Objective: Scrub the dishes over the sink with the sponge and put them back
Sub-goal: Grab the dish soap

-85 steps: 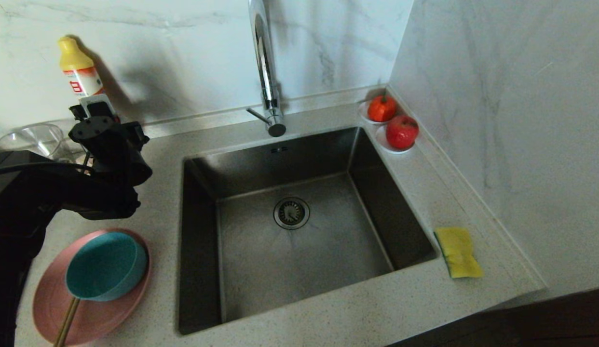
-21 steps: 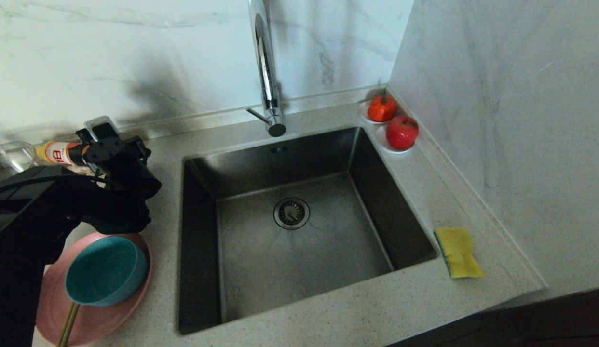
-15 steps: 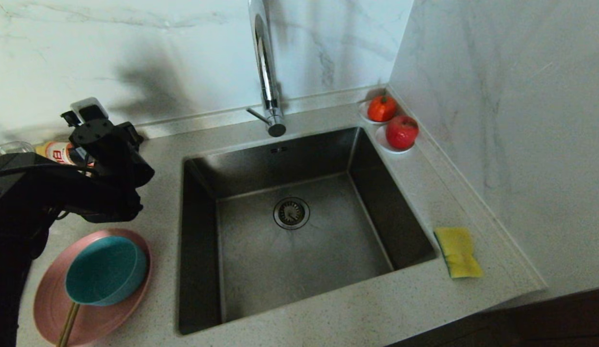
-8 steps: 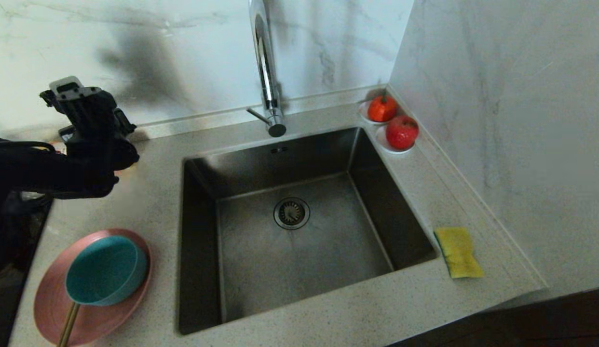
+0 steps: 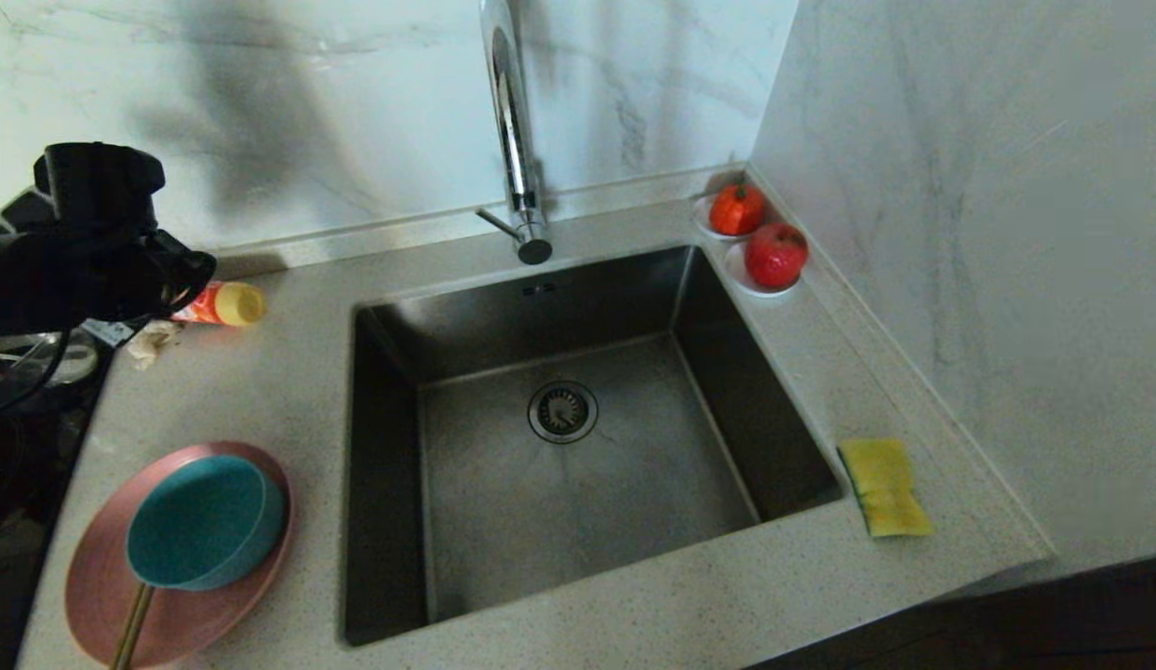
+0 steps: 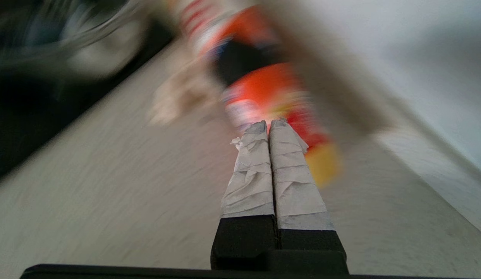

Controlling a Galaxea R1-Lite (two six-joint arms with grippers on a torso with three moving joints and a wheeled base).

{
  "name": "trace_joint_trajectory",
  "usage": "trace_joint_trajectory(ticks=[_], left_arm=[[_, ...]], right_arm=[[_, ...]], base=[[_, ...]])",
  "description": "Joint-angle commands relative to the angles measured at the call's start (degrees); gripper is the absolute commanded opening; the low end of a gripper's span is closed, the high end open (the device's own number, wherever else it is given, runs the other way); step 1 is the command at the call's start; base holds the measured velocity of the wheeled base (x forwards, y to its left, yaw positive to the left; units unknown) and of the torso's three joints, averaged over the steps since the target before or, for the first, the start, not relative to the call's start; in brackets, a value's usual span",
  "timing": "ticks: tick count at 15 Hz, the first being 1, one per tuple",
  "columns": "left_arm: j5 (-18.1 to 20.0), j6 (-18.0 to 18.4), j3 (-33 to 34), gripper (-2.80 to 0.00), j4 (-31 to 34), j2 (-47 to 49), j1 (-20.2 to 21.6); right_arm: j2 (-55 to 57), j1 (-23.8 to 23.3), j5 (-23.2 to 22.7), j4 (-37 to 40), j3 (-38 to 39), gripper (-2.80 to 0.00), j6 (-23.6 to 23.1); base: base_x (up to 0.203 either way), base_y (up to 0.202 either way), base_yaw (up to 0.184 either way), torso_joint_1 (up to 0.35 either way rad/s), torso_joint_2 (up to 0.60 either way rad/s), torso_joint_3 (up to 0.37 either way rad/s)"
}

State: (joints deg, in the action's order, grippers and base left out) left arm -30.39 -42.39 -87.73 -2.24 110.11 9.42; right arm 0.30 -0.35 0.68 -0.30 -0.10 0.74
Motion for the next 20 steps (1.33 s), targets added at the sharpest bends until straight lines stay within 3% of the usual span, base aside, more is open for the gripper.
trace_joint_trajectory(ticks=[1,5,11,20], left_arm=[[1.79,-5.85,0.26,-2.80,1.49,0.18,3.71],[8.78,-12.34,-1.27,-2.80,2.08,2.30,7.97],[20.58,-21.01,-1.45,-2.80,3.55,2.92,8.87],[24.73,-26.11,-1.62,-2.80,3.55,3.32,11.99]], right_arm=[[0.05,0.00,0.02,-0.05,0.01,-2.80,-0.04],[0.05,0.00,0.02,-0.05,0.01,-2.80,-0.03],[0.05,0.00,0.02,-0.05,0.10,-2.80,0.04],[0.05,0.00,0.02,-0.05,0.01,-2.80,-0.02]], base=[[0.000,0.000,0.000,0.000,0.00,0.000],[0.000,0.000,0.000,0.000,0.00,0.000],[0.000,0.000,0.000,0.000,0.00,0.000],[0.000,0.000,0.000,0.000,0.00,0.000]])
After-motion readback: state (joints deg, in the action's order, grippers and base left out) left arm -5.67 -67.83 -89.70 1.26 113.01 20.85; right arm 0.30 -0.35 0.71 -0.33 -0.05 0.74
